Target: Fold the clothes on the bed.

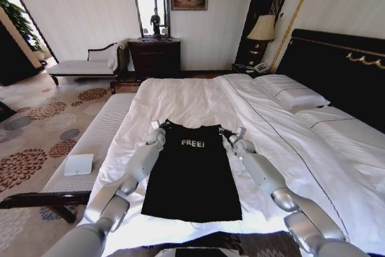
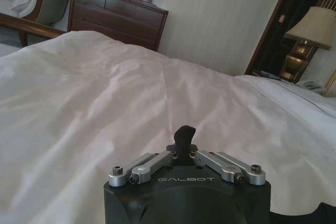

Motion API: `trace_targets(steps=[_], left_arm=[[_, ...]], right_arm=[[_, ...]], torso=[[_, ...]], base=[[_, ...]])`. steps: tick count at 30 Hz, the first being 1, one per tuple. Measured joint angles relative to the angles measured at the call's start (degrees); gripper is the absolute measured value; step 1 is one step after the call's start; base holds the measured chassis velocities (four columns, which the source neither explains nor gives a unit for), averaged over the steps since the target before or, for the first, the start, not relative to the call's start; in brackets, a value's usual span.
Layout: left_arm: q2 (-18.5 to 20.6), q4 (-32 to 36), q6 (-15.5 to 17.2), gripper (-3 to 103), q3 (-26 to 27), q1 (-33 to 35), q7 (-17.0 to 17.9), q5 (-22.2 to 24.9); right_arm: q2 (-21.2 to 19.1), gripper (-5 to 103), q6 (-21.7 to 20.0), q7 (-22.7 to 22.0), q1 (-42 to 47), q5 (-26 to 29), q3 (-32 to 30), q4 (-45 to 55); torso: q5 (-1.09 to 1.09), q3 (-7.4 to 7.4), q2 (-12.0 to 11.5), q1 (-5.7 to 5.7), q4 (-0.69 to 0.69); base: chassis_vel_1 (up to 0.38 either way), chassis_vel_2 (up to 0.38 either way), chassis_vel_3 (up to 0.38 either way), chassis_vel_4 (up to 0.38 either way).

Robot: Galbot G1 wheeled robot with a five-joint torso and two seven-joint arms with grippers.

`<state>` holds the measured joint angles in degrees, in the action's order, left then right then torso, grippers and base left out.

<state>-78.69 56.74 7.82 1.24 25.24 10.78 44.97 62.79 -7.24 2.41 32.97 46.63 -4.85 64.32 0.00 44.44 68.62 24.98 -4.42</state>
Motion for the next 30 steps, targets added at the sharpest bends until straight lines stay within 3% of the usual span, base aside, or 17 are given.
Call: trace_targets(steps=[10,14,19,24,30], left_arm=[[5.4,14.5,-0.1,2,1.8,12.8,1.8,0.9],[7.5,20.5,-0.8,2,3.1,18.3,2.2,0.3],[8.9,26.1,-1.5,2,4.3,24.3,2.8,-0.8],[9.5,33.7,-3.8,2,6.7,35.3,2.0,-6.3],[10.8,37.8,-5.0,2,9.0,41.6,1.0,-8.5]], right_arm=[[-2.8,1,1.9,-1.5,13.2,-3.9,-5.8,14.2],[-3.0,1,3.2,-1.2,20.7,-8.6,-7.6,17.9],[-1.4,1,4.4,-1.3,25.8,-11.9,-9.4,20.7],[1.6,1,5.3,-0.5,34.2,-14.9,-14.0,27.6],[4.7,1,7.1,1.0,43.9,-18.8,-16.7,33.2]], torso=[[-0.01,-0.01,0.0,-0.01,0.02],[0.00,-0.01,0.0,-0.02,-0.03],[-0.01,-0.01,0.0,-0.02,0.00],[-0.02,-0.01,0.0,0.00,0.00],[-0.02,-0.01,0.0,0.00,0.00]], base=[[0.000,0.000,0.000,0.000],[0.000,0.000,0.000,0.000],[0.000,0.000,0.000,0.000],[0.000,0.000,0.000,0.000],[0.000,0.000,0.000,0.000]])
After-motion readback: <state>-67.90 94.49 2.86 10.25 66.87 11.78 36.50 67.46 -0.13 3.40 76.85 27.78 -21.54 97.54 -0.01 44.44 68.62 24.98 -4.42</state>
